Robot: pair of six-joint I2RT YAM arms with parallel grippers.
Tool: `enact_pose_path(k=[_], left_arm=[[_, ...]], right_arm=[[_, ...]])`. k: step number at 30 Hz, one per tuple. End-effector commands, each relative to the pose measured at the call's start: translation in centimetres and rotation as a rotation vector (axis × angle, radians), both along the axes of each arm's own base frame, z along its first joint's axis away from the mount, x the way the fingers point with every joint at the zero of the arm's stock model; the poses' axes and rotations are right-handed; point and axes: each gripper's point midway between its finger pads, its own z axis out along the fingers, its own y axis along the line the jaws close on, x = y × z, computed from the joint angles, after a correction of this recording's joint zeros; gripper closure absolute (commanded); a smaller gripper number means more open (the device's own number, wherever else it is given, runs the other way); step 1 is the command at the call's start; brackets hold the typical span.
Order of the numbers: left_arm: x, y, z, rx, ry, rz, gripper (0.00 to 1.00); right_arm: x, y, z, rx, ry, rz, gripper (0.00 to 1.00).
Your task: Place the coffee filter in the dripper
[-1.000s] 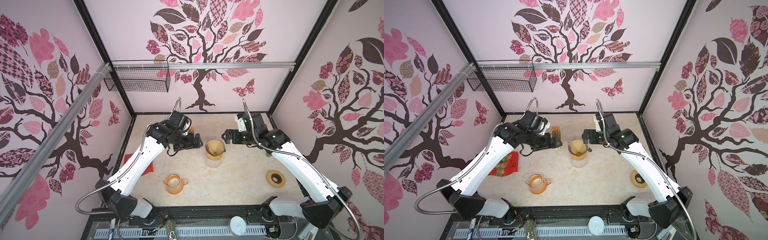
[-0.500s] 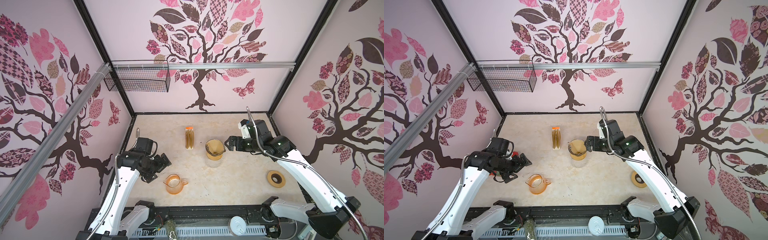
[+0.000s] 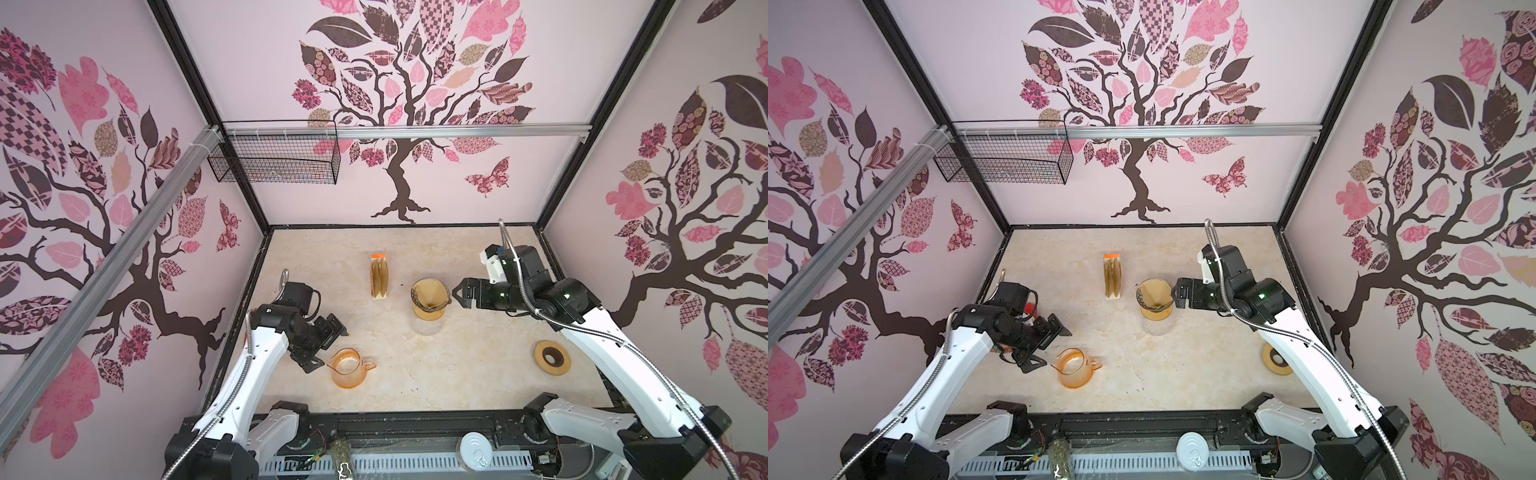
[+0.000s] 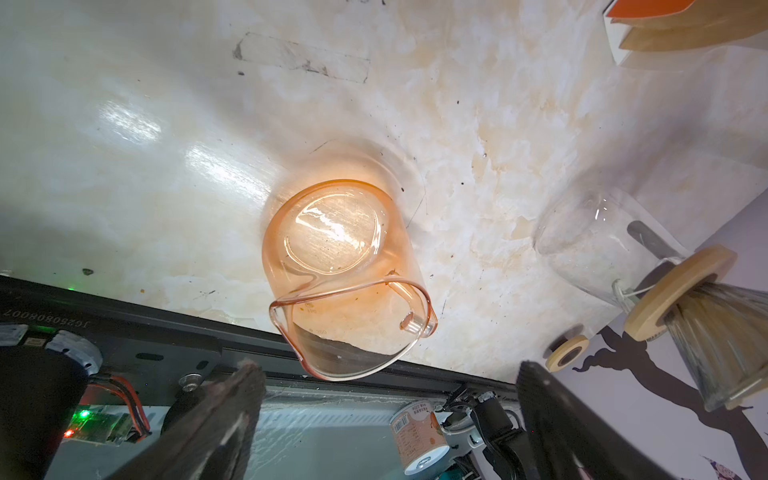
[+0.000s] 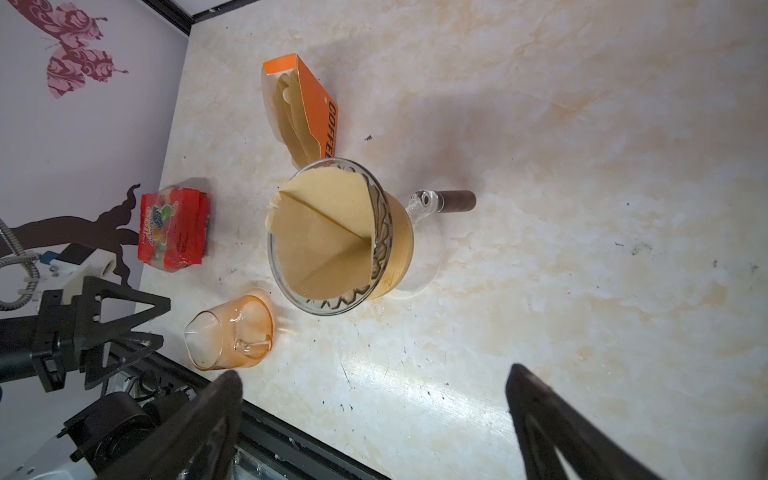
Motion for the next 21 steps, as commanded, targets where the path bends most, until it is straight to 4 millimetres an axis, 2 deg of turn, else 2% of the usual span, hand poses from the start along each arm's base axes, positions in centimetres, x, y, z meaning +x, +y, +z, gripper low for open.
enact_pose_path(k=[1, 4, 9, 21], left_arm=[[-0.4, 1.4, -0.7, 0.074, 0.029, 0.04, 0.02], [-0.9, 1.7, -1.4, 0.092, 0.053, 0.05, 0.02], [-1.4, 0.9, -2.9, 0.044, 0.093, 0.035, 0.02], [-0.4, 0.1, -4.2, 0.027, 0.106, 0.062, 0.02]], right_arm=[[-0.9, -0.2, 0.4, 0.003, -0.004, 0.015, 0.0], [-1.0, -0.2, 0.1, 0.0, 0.002, 0.024, 0.0], [-0.9, -0.1, 0.1, -0.007, -0.004, 0.039, 0.0], [-0.6, 0.2, 0.2, -0.024, -0.015, 0.07, 0.0]])
